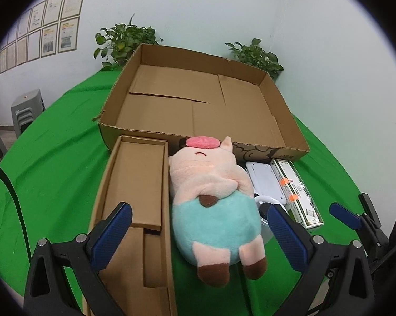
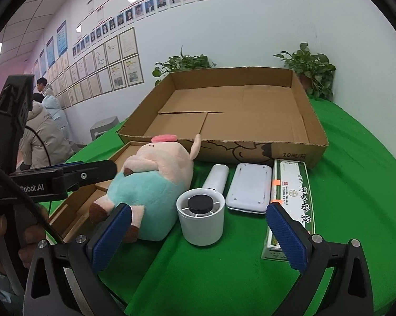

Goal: Organize objects

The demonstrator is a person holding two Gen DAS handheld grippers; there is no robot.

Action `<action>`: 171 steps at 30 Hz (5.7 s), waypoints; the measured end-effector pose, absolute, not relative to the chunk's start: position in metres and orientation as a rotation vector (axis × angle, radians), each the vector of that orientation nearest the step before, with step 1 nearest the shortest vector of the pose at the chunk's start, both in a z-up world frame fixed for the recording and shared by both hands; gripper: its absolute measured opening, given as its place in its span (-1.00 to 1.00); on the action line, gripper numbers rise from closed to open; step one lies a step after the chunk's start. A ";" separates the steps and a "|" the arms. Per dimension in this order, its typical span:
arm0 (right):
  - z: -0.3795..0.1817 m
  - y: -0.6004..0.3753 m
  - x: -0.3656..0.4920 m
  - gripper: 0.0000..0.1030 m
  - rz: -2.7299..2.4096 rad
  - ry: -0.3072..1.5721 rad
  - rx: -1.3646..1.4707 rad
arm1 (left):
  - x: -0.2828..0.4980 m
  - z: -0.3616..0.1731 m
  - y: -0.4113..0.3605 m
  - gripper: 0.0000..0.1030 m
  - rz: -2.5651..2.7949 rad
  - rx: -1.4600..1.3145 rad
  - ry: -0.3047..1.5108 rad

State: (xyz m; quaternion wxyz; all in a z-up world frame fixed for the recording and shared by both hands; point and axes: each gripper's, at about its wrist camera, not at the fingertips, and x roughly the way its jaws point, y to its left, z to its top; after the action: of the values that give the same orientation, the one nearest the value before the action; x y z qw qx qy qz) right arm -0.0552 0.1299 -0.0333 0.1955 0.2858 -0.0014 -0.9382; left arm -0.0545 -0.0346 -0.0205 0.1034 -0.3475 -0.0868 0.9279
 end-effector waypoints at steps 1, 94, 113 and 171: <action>-0.034 0.129 -0.056 0.99 -2.620 -0.004 0.797 | -0.056 -0.020 -0.033 0.99 2.728 -1.027 -0.255; 0.124 0.067 -0.121 0.33 -2.529 0.171 0.394 | -0.120 0.163 0.001 0.00 2.492 -0.686 -0.103; 0.206 -0.009 -0.204 0.33 -2.527 0.176 0.328 | -0.189 0.208 -0.050 0.00 2.526 -0.643 -0.110; -0.068 -0.217 -0.493 -0.06 -2.158 -0.144 1.205 | -0.289 -0.006 -0.175 -0.01 2.424 -1.283 -0.269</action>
State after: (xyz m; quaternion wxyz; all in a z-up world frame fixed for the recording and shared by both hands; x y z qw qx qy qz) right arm -0.4935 -0.2172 -0.0680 0.3265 0.4600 -0.0550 -0.8238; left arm -0.2895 -0.1751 -0.0065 0.1914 -0.4570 -0.0958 0.8633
